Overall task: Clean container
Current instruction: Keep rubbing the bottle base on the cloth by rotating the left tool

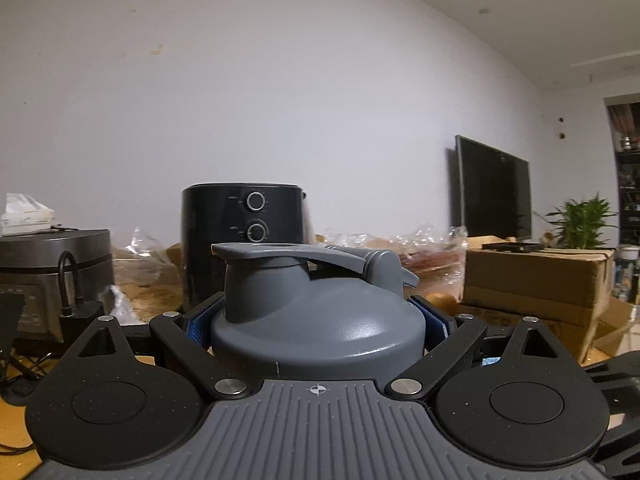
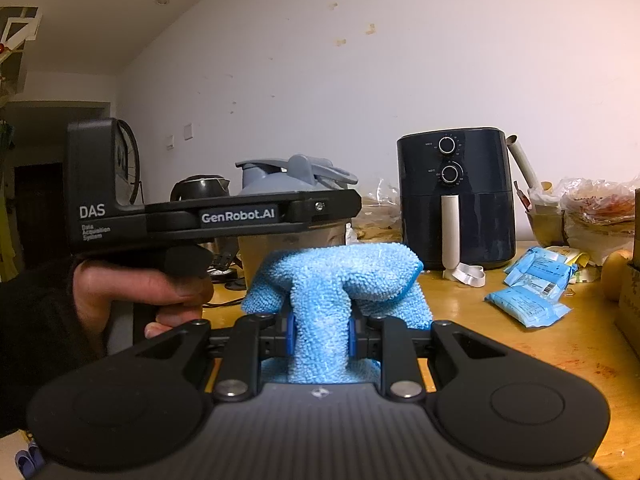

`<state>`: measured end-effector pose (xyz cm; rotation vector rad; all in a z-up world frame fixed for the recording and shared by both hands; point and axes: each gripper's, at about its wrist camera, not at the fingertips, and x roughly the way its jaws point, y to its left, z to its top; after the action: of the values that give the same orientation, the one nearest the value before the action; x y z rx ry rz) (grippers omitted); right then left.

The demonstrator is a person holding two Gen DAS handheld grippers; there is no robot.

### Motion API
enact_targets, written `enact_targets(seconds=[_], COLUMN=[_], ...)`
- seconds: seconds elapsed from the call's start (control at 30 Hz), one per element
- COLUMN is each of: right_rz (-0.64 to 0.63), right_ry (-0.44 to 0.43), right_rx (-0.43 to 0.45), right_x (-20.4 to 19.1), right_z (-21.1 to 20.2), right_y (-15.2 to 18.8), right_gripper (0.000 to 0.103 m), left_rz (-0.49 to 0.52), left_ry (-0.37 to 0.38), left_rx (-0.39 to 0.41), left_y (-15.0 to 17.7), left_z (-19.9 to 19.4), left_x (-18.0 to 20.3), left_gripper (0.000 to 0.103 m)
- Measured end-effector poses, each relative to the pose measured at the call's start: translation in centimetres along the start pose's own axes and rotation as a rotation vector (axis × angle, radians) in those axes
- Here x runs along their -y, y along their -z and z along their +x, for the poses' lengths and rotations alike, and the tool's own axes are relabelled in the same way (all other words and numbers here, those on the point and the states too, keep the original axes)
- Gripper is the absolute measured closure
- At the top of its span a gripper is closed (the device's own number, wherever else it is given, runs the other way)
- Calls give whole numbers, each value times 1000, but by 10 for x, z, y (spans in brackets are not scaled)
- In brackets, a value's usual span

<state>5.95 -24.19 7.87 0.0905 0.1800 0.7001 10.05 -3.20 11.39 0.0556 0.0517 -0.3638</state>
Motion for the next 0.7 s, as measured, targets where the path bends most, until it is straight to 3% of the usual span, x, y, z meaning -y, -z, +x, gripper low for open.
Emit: enact_targets(seconds=[0.7], right_rz=[-10], right_ry=[-35], right_rx=[-3], right_x=[-7], right_z=[6], right_y=[-3], right_gripper=[81], left_rz=[4], left_ry=[198], left_rx=[-7], left_y=[1], left_z=[3], left_x=[-21], left_gripper=[8])
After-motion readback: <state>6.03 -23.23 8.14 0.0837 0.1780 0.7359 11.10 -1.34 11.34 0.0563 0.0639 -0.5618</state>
